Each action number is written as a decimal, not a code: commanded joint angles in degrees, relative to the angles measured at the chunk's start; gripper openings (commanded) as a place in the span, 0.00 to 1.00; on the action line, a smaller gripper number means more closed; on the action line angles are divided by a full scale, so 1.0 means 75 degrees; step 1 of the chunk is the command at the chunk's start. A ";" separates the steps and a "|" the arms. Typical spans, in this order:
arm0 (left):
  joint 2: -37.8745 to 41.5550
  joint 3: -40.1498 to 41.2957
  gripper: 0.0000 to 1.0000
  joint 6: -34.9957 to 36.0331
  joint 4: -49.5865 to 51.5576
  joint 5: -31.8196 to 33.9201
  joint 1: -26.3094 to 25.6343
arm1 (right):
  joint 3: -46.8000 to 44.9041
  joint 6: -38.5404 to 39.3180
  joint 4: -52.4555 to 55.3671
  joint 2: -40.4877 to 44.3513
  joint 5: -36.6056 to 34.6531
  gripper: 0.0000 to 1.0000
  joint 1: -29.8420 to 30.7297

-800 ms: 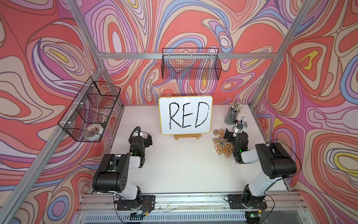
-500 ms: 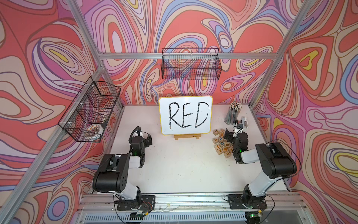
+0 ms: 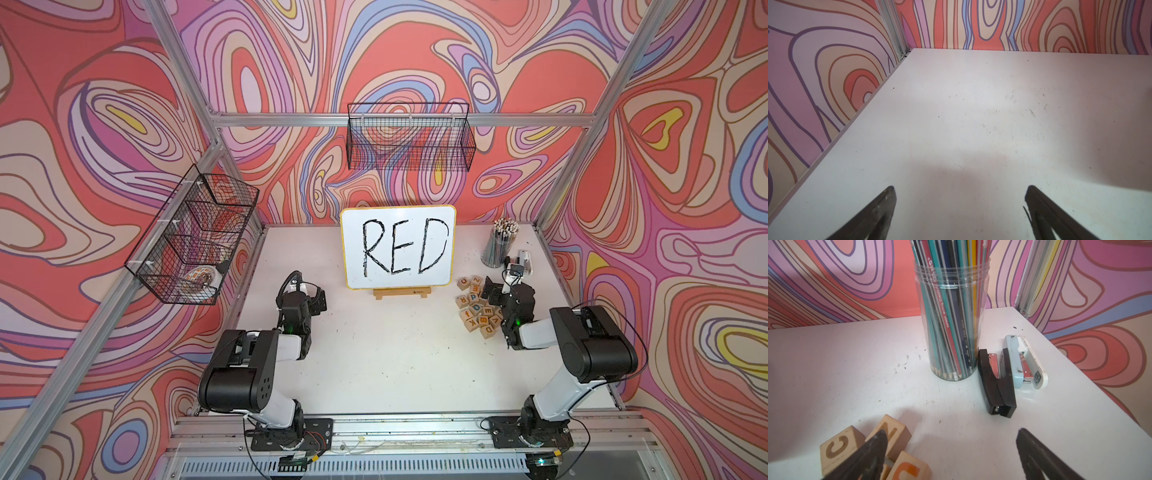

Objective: Assemble the uppercase word "red" with letter blocks
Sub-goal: Pick up the letter block from the center of the board.

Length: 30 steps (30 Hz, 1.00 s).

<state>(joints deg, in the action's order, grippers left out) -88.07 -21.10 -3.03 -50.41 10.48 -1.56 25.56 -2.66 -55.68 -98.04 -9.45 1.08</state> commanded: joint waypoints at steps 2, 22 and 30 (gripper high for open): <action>-0.0037 0.0003 0.97 0.0076 -0.0239 -0.0026 -0.0026 | 0.0143 -0.0069 0.0087 0.0011 0.0089 0.98 -0.0039; 0.4311 -0.2024 0.72 -0.0871 0.6011 0.1757 -0.2493 | 0.3989 -0.1180 0.9353 0.1961 0.0923 0.55 0.0458; 0.4174 -0.3935 0.74 -0.0811 0.9498 0.0241 -0.3548 | 0.4330 -0.1274 1.1348 0.2220 0.1460 0.46 0.1055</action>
<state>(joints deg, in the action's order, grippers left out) -56.38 -46.59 -8.43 6.17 17.89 -27.88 56.66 -11.14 19.75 -83.13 -1.02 8.12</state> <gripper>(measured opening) 0.734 0.466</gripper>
